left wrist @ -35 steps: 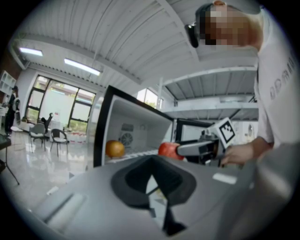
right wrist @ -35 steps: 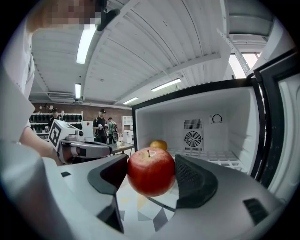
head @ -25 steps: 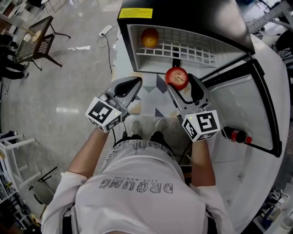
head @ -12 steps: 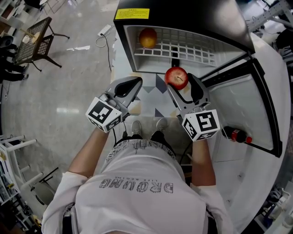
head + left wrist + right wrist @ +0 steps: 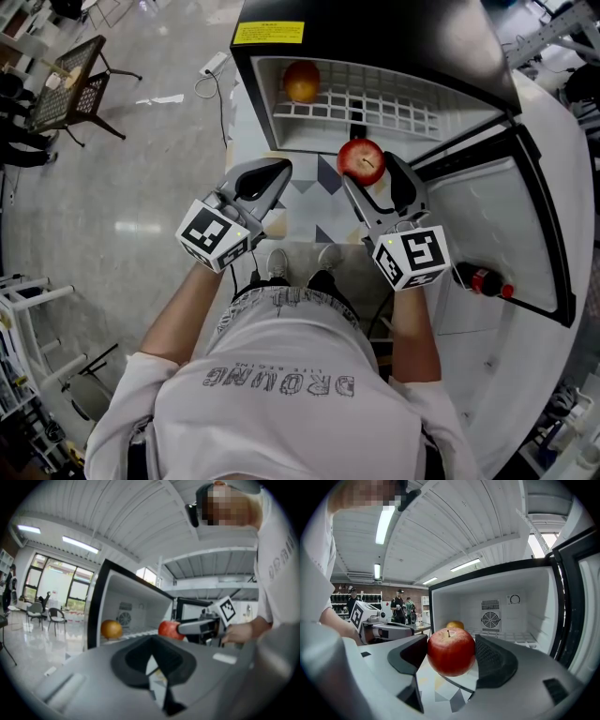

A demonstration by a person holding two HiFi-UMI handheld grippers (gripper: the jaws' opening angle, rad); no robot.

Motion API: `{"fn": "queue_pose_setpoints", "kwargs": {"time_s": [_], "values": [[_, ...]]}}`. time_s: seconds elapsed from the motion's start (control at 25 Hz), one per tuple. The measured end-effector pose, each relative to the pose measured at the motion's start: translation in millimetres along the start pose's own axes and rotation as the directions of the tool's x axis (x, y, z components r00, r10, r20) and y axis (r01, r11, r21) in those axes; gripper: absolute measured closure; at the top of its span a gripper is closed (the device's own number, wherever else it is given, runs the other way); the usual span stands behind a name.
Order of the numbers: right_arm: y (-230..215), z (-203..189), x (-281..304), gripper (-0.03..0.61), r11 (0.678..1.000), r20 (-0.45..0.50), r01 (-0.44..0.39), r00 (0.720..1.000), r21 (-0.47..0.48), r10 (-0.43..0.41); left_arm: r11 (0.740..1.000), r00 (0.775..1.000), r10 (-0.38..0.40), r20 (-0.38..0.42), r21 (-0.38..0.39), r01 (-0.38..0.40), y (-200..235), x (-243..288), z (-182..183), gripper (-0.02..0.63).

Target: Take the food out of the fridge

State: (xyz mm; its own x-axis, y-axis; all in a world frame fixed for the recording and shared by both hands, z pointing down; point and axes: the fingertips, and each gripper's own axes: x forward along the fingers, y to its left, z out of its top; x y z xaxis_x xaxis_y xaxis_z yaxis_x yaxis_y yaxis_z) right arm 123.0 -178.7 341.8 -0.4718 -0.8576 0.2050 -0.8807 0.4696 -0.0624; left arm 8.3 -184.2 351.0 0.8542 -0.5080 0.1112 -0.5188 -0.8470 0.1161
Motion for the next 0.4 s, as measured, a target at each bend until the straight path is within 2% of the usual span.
{"fn": "queue_pose_setpoints", "kwargs": {"time_s": [0.4], "values": [[-3.6, -2.4, 0.4, 0.281, 1.0, -0.004, -0.004, 1.0, 0.008, 0.004, 1.0, 1.0, 0.004, -0.006, -0.004, -0.004, 0.4, 2.5, -1.9, 0.606]]}}
